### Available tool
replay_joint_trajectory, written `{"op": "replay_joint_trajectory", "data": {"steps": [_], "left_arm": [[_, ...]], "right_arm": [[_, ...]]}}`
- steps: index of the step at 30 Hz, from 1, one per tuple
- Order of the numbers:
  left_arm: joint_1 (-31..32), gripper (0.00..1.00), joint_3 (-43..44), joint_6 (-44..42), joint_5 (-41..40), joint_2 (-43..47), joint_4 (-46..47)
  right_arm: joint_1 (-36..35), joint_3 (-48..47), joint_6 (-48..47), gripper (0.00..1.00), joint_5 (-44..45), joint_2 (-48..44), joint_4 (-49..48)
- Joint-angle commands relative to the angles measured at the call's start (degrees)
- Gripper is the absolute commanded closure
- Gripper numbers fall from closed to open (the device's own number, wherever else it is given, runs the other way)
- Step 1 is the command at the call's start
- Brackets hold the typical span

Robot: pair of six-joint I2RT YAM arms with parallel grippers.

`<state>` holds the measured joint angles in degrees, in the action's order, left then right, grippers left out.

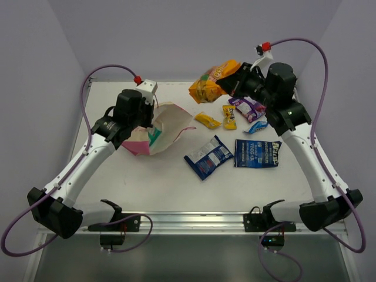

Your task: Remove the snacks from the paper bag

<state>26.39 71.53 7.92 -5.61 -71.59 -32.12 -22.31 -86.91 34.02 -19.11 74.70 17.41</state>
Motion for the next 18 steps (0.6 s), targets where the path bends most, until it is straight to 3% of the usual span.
{"op": "replay_joint_trajectory", "data": {"steps": [1, 9, 18], "left_arm": [[-0.1, 1.00, 0.7, -0.9, -0.9, -0.2, -2.5], [-0.1, 1.00, 0.1, -2.6, 2.0, 2.1, -1.9], [-0.1, 1.00, -0.5, -4.9, 5.2, 3.8, -2.3]], "right_arm": [[3.2, -4.9, -2.2, 1.00, -2.4, 5.4, -4.7], [4.2, -16.8, -3.9, 1.00, -2.2, 30.5, -8.6], [-0.1, -30.6, -6.3, 0.98, -14.1, 50.9, -15.6]]}}
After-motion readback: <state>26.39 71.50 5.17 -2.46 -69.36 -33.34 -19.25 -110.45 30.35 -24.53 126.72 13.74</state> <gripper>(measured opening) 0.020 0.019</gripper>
